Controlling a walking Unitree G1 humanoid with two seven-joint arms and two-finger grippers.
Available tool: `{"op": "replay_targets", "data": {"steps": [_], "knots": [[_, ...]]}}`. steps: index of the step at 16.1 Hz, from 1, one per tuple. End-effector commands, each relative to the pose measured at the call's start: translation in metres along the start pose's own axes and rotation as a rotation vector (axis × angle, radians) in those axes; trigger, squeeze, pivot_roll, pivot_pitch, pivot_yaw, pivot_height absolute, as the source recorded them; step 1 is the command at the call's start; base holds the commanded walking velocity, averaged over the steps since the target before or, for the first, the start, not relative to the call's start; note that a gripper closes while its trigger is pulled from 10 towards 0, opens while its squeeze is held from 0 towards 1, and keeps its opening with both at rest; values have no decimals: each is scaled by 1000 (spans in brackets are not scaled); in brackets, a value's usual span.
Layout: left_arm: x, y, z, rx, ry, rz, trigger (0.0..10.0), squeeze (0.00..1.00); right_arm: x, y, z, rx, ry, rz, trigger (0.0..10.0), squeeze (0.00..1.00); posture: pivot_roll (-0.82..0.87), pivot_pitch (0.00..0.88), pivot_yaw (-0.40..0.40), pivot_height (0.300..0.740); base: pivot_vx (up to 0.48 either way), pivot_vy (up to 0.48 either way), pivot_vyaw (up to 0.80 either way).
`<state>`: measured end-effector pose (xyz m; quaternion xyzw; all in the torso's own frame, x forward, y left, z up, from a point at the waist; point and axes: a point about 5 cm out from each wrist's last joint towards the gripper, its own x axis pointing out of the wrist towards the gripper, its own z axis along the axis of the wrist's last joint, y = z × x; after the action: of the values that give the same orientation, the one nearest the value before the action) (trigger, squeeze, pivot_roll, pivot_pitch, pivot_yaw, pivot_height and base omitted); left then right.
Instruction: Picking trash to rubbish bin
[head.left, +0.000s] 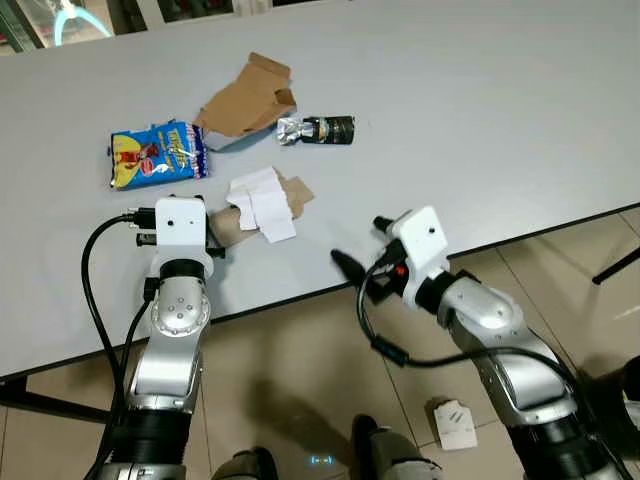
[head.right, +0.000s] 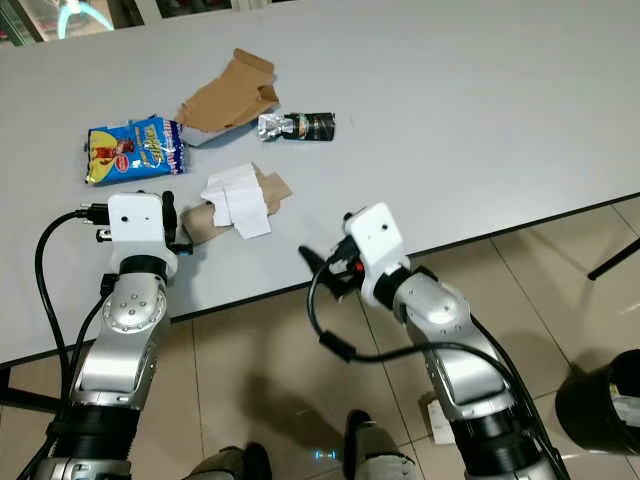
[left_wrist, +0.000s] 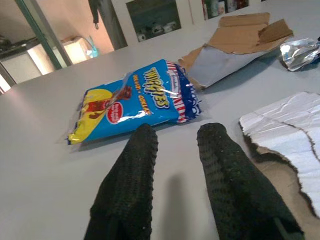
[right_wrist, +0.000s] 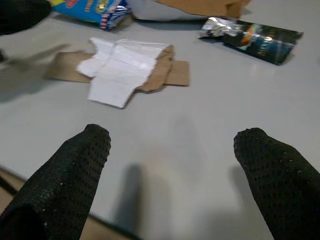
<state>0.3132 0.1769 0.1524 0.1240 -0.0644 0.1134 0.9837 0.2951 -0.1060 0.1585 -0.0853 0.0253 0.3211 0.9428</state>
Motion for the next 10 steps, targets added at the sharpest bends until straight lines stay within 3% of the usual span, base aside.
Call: {"op": "replay_targets", "data": {"steps": [1, 6, 10], "knots": [[-3, 5, 2, 34, -10, 12, 10000, 1000, 1, -2, 0, 5, -12, -14, 10000, 0, -154, 205, 29, 740, 0, 0, 0], [-8, 11, -11, 64, 64, 8, 10000, 1000, 12, -11, -1, -5, -22, -29, 10000, 0, -113, 226, 30, 740, 0, 0, 0], [-19, 16, -32, 72, 204, -14, 10000, 1000, 32, -25, 4, -32, -36, -39, 10000, 0, -85, 250, 33, 740, 0, 0, 0]]}}
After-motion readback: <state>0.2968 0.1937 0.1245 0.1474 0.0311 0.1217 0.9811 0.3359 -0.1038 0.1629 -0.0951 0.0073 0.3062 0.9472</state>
